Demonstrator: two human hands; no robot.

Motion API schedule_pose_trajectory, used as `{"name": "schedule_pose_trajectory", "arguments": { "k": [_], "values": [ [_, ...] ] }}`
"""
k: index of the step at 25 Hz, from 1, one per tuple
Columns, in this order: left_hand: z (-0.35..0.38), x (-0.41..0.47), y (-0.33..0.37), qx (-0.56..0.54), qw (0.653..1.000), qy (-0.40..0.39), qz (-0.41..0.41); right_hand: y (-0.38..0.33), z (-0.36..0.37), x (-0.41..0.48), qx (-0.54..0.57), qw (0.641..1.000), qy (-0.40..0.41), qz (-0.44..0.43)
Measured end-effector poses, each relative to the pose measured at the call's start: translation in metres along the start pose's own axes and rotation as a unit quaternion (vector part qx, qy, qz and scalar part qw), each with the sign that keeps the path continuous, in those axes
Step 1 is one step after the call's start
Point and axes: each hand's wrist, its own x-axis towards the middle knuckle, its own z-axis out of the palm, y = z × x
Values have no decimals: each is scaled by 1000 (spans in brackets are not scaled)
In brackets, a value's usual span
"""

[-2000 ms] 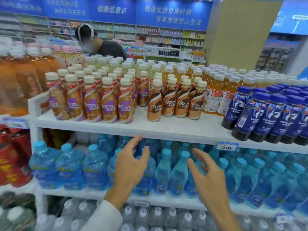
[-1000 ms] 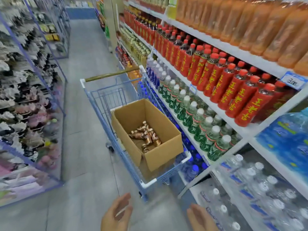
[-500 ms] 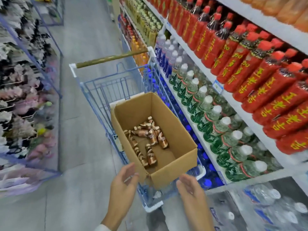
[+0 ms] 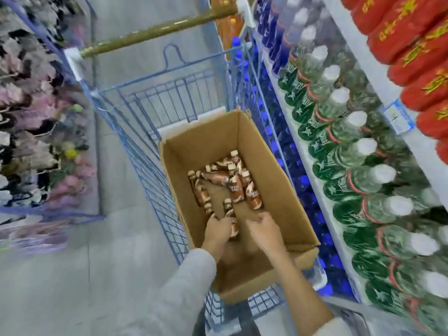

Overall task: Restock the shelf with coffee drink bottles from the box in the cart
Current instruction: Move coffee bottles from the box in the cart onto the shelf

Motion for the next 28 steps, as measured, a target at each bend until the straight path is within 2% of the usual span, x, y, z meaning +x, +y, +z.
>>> {"name": "schedule_pose_trajectory", "arguments": {
  "k": [3,7,9,11,13,18,21,25,28],
  "values": [
    [14,81,-9,11,994,40,-101,-4,32,73,-9,996,-8,85],
    [35,183,-56,111,977,51,-175,24,85,153,-38,985,-44,164],
    [47,211,-67,191,966,65,-165,44,110,183,-23,979,-40,196],
    [57,229,-76,303,941,68,-137,59,131,205,-36,982,-25,181],
    [62,240,-86,338,931,64,-121,70,151,222,-29,987,-23,156],
    [65,252,-102,305,944,61,-114,83,160,236,-76,987,-45,137],
    [62,230,-86,222,962,41,-152,61,131,209,-74,984,-40,155],
    [39,159,-49,119,983,-21,-136,27,71,145,86,966,-74,231],
    [6,95,-15,64,985,-145,-74,0,26,79,220,955,-45,194]
  ]
}}
